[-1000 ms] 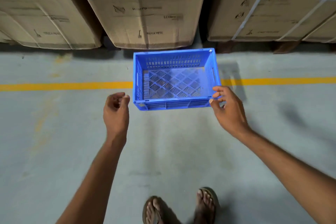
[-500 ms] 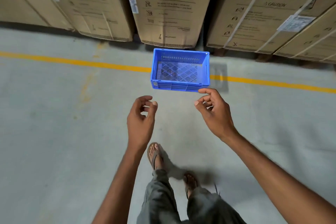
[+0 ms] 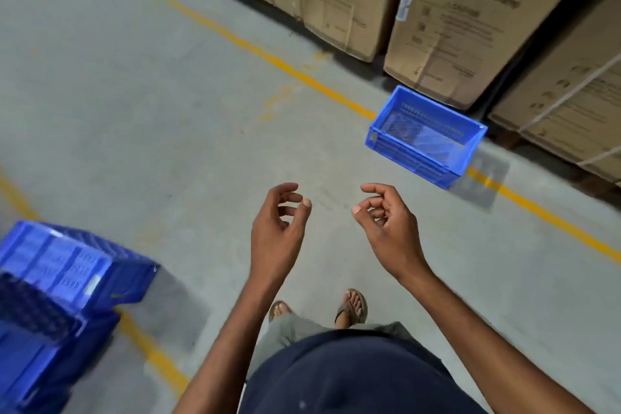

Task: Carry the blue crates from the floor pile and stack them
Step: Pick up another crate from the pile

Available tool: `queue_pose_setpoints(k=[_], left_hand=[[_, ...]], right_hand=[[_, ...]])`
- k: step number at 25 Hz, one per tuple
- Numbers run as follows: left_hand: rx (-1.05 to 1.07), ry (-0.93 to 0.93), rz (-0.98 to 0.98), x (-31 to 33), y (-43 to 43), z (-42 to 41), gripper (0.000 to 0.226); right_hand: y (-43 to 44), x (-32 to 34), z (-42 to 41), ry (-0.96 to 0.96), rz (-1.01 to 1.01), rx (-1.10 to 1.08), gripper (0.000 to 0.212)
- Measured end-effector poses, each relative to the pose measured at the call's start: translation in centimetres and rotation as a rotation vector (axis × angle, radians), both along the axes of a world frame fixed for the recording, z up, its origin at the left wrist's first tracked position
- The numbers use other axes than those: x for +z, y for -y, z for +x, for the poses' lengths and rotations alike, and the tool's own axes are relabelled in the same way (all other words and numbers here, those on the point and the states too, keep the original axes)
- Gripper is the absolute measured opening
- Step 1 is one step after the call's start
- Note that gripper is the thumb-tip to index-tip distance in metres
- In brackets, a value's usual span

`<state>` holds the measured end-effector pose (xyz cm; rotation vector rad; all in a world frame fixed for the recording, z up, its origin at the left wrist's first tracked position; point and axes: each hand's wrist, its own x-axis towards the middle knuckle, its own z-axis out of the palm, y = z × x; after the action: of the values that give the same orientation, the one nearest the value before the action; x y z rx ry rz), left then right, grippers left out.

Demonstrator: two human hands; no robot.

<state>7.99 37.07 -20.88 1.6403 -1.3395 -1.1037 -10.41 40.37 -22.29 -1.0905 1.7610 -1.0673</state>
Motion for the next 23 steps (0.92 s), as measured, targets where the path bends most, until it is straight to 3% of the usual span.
queue_pose_setpoints(k=[16, 23], left_hand=[[0.412, 0.184, -0.084, 1.4, -20.5, 36.2, 0.029], [0.754, -0.062, -0.02, -0.2, -24.8, 46.5, 0.024]], right_hand=[[-9.5, 1.6, 35.9, -0.019, -0.081, 0.474, 0.03], [-10.6, 0.7, 48.0, 0.025, -0.019, 0.652, 0.028]])
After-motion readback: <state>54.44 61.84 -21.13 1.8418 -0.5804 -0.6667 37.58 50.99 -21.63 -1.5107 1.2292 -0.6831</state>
